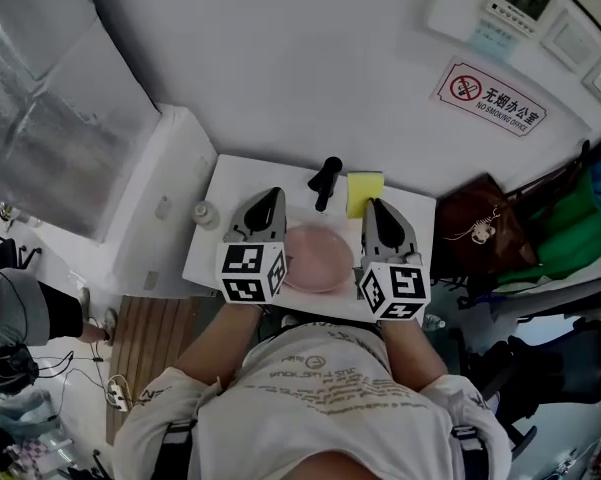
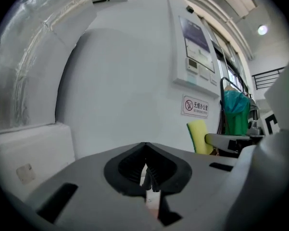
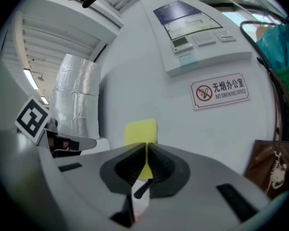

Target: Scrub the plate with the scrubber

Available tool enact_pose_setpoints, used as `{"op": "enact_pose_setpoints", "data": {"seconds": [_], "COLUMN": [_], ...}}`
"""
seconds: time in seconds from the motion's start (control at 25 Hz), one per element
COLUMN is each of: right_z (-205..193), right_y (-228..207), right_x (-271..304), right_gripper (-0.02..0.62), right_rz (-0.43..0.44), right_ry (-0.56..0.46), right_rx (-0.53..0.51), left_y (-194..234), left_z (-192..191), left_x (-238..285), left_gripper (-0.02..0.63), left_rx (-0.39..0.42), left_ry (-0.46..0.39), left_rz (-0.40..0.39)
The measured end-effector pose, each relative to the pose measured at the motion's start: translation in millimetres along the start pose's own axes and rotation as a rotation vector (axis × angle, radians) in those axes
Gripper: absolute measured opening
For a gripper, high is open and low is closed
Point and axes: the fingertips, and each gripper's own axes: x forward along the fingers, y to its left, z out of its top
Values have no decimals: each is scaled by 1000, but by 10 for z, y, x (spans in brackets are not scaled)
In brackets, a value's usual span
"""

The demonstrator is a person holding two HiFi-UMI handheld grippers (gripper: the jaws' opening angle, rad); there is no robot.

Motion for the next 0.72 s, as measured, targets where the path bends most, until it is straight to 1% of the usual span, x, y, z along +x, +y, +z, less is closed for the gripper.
{"op": "enact_pose_setpoints", "data": {"seconds": [0.12, 0.4, 0.56, 0.72], "right_z": [69, 84, 103, 140], "right_y": [42, 137, 172, 187], "right_x": [-63, -143, -153, -158], "right_gripper": [35, 35, 35, 35], "right_rz": [-17, -23, -19, -26], "right_ry": [-30, -51, -58, -71], "right_rx": [-11, -11, -13, -17], "left_y": [-66, -56, -93, -123], "left_z": [90, -11, 22, 23], "left_x": [-80, -132, -137, -126], "left_gripper": [21, 21, 22, 21], "left_rx": [32, 22, 37, 60], "left_ry": [-22, 11, 4, 15], "left_rz": [-17, -31, -40, -53]}}
